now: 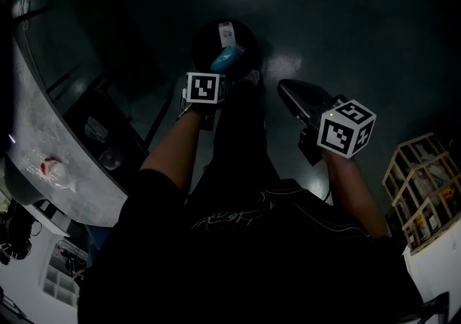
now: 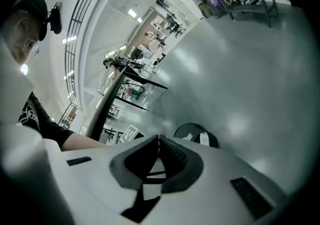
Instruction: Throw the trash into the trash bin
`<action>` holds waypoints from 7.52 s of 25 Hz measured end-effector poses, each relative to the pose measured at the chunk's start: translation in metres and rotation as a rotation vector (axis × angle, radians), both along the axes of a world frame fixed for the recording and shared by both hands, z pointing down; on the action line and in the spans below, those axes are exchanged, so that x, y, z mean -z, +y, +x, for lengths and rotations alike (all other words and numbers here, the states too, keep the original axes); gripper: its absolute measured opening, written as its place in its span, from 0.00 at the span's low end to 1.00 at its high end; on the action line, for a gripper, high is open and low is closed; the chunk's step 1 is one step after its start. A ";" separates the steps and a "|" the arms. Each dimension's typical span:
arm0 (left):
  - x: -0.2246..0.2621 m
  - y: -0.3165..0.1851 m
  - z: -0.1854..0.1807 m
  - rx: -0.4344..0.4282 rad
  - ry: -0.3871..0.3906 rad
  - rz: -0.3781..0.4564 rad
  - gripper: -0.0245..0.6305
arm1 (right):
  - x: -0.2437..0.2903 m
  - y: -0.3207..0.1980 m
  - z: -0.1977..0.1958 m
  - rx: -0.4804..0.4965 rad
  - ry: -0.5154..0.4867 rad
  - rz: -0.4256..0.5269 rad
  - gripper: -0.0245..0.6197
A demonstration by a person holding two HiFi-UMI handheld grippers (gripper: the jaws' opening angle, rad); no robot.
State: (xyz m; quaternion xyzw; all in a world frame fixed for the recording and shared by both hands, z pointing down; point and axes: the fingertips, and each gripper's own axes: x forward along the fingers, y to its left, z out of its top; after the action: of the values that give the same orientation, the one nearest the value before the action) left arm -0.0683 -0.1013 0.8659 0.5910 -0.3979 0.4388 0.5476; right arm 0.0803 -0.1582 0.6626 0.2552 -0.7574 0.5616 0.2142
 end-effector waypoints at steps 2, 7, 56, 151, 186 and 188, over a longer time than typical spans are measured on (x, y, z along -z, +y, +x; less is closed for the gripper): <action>-0.001 0.004 0.006 0.016 0.016 -0.051 0.08 | 0.000 -0.002 0.000 -0.005 -0.010 -0.002 0.09; 0.003 -0.006 0.008 0.117 0.073 -0.061 0.38 | 0.004 -0.001 0.003 -0.017 -0.014 -0.007 0.10; 0.571 0.208 -0.018 0.236 0.335 1.044 0.05 | 0.381 0.237 -0.095 0.408 -0.403 0.596 0.10; 0.493 0.221 -0.246 0.782 0.304 0.938 0.05 | 0.264 0.159 -0.334 0.503 0.008 0.718 0.31; 0.585 0.111 0.077 0.160 0.441 1.044 0.05 | 0.374 0.124 0.080 -0.241 0.039 0.864 0.31; 0.578 0.097 0.076 0.161 0.449 1.019 0.05 | 0.368 0.113 0.078 -0.241 0.049 0.844 0.31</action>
State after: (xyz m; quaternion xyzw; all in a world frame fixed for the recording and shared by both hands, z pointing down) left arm 0.0076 -0.0040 0.2878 0.8275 -0.4770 0.0112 0.2959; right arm 0.1581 -0.0447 0.2947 0.4200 -0.8800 0.2178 0.0418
